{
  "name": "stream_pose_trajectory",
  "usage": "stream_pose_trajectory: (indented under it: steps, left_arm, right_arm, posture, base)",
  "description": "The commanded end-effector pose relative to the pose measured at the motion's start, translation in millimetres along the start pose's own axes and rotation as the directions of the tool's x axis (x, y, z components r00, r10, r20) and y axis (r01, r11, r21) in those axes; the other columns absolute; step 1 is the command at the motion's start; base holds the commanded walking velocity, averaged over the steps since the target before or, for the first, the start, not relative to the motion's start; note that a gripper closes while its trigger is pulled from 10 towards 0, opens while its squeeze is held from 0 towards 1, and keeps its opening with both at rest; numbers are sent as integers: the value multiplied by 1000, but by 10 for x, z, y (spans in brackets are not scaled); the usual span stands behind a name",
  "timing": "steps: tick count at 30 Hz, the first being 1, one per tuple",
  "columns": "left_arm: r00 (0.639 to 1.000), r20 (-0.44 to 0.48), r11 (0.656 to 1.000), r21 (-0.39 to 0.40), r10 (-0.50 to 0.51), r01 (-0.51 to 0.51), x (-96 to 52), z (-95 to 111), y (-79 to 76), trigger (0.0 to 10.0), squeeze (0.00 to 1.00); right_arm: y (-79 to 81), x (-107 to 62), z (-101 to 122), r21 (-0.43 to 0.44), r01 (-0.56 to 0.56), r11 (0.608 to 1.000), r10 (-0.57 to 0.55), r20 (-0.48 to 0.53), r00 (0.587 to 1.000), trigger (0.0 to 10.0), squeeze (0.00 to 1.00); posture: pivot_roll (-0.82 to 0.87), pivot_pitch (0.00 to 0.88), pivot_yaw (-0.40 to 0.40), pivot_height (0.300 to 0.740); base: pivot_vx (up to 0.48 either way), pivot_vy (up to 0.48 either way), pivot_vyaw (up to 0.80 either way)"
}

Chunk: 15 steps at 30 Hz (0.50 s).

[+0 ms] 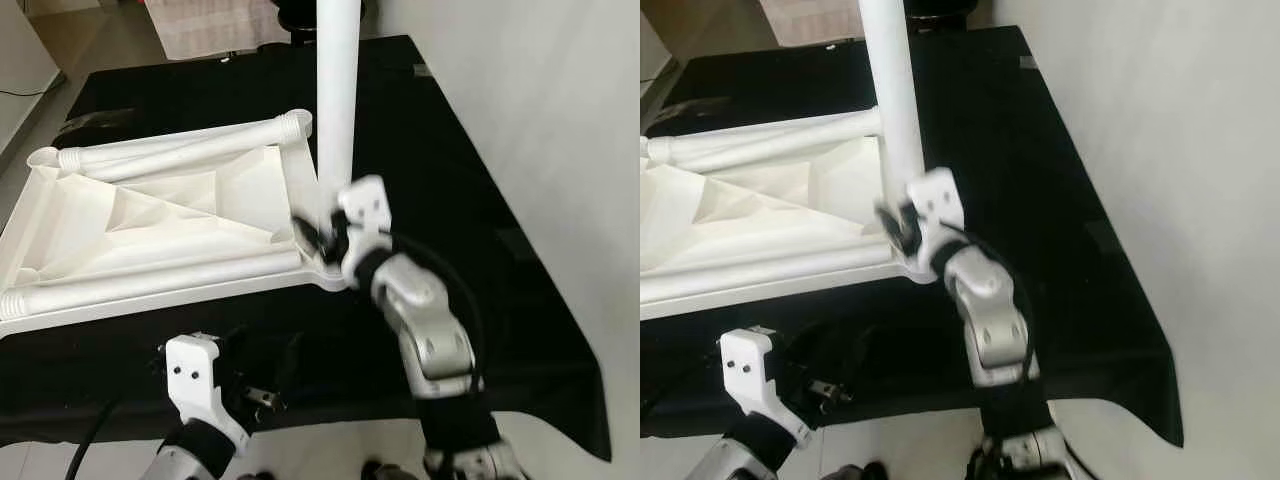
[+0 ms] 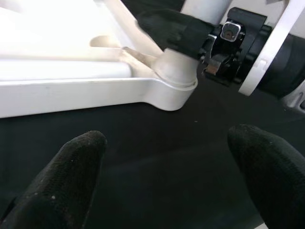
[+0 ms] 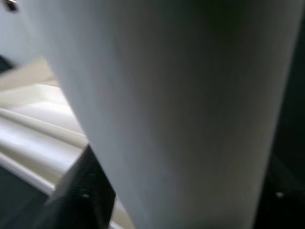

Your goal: Building children table

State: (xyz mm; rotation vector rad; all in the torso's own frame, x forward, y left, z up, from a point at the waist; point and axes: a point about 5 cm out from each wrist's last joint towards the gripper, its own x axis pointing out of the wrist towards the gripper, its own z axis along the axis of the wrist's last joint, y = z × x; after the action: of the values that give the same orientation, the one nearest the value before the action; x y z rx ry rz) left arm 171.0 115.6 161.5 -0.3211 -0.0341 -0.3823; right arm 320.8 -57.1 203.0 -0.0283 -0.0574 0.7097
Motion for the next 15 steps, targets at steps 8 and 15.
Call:
stream_pose_trajectory:
  steps: [8, 15]
  left_arm:
    - [1000, -24, 1000, -6, 8, -8, -33, -22, -16, 10000, 0]
    - [1000, -31, 1000, -12, 4, -4, -70, -15, -52, 10000, 0]
  right_arm:
    - [-170, 171, 454, -115, -438, 891, 451, 125, 884, 10000, 306]
    - [-302, 171, 575, -84, -684, 725, 689, 67, 722, 10000, 0]
  posture:
    - [7, 287, 39, 740]
    - [21, 300, 42, 740]
  base:
    - [0, 0, 0]
    - [0, 0, 0]
